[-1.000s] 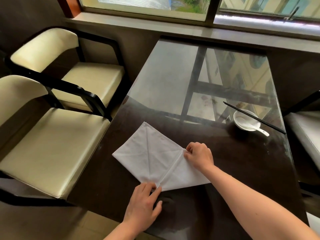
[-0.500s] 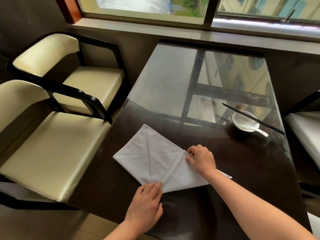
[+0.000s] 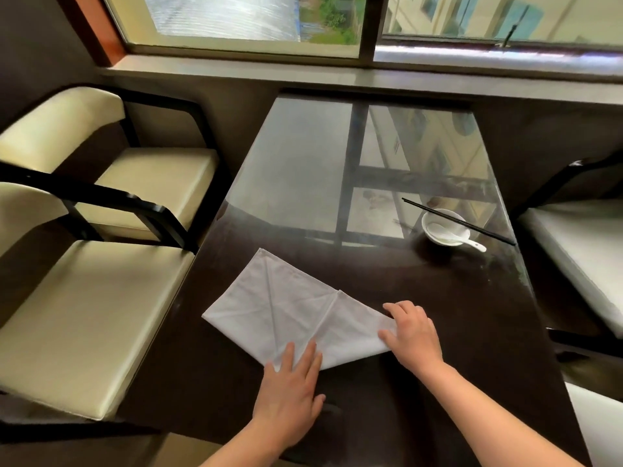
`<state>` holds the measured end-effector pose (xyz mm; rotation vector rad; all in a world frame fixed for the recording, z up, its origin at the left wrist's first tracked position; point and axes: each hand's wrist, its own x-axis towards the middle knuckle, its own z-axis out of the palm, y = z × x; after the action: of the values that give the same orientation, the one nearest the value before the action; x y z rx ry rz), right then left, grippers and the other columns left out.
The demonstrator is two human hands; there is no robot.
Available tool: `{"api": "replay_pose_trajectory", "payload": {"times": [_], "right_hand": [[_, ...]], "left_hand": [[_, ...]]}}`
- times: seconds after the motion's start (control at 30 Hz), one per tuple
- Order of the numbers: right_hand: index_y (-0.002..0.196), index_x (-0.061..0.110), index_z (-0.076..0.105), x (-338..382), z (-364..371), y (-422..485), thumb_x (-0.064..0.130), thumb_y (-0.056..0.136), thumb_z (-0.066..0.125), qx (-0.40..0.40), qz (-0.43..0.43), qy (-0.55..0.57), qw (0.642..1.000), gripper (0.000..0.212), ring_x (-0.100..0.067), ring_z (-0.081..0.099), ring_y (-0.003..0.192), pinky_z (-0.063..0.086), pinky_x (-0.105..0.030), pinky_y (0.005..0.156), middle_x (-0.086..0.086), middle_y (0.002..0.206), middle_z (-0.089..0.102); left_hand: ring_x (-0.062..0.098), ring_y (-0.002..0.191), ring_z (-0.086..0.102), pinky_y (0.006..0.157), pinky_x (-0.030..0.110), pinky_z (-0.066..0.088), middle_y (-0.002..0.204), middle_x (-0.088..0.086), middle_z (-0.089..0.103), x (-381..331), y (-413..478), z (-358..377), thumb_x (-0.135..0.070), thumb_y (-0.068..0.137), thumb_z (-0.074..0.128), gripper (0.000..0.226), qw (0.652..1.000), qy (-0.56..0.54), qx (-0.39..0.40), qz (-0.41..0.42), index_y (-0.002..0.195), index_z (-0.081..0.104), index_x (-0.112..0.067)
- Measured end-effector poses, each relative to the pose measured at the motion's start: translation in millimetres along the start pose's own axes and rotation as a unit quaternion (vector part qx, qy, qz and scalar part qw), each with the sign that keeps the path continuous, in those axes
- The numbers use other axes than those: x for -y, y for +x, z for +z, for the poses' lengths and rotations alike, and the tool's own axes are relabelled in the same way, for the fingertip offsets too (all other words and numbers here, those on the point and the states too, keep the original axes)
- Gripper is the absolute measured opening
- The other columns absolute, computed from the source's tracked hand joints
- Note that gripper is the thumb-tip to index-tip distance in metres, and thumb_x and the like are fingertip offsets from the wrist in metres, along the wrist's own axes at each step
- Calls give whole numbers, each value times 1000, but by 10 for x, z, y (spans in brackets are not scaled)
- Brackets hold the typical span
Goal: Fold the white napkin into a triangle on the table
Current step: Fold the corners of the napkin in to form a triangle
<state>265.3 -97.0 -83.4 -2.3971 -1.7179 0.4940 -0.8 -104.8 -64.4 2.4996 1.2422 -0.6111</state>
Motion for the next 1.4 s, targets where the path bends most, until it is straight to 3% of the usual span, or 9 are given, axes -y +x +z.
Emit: {"api": "replay_pose_trajectory", "payload": {"times": [0.2,0.47,0.73,0.9,1.0,1.13,1.23,1.3,1.4], "right_hand": [[134,24,60,-366,-97,-156,36,88,70,-18,83,13,996,49,-22,51,115,43,-37,97,3,125,58],[101,27,72,-524,-220,-275,40,86,73,-5,89,34,995,19,-20,58,100,47,-37,87,5,97,63],[72,24,65,-386,-292,-182,20,81,72,-6,174,140,975,12,-21,64,77,51,-34,69,5,72,65],[77,11,67,-345,-254,-134,-3,75,76,-34,266,375,887,17,-24,72,63,64,-44,73,-9,74,70],[79,15,68,-388,-258,-59,-5,72,75,-65,280,382,878,23,-24,73,63,63,-37,67,-12,80,73],[96,12,69,-443,-335,201,-4,75,75,-113,300,400,858,28,-26,71,70,63,-44,77,-9,83,71],[123,2,61,-374,-278,282,0,83,75,-112,332,509,786,43,-31,68,92,59,-51,88,-17,105,66],[125,0,59,-281,-165,212,2,87,73,-106,338,573,739,40,-37,67,107,59,-50,88,-22,117,65],[118,-1,62,-112,-27,-3,0,91,67,-85,321,653,681,27,-37,70,105,60,-43,80,-22,113,70]], "left_hand": [[32,150,-20,119,59,12,163,-6,-26,6,-19,110,-63,98,23,77,1000,6,14,-3,155,-15,-28],[30,148,-25,119,59,4,160,-9,-31,4,-3,192,-62,98,21,76,1000,-2,9,-13,155,-17,-29],[27,145,-33,116,61,-13,160,-12,-30,36,0,251,-62,96,24,76,999,-24,-22,-14,156,-12,-31],[23,150,-23,120,54,-9,164,-14,-20,99,-35,227,-58,98,28,71,998,-56,-38,-2,158,-1,-33],[22,153,-11,121,50,-1,166,-13,-9,176,-107,189,-57,97,28,69,998,-44,-40,24,158,7,-32],[26,135,50,102,50,47,148,-6,53,243,-224,157,-60,83,46,64,997,21,-66,47,139,57,-30],[27,132,54,112,54,35,143,-6,58,210,-258,193,-61,80,49,65,995,24,-84,53,136,60,-29],[29,134,51,114,53,14,144,-3,57,229,-247,189,-61,81,48,66,994,16,-102,30,137,58,-29],[32,143,39,115,47,7,151,7,48,399,-177,146,-59,87,42,65,989,-31,-133,-52,144,50,-27]]}}
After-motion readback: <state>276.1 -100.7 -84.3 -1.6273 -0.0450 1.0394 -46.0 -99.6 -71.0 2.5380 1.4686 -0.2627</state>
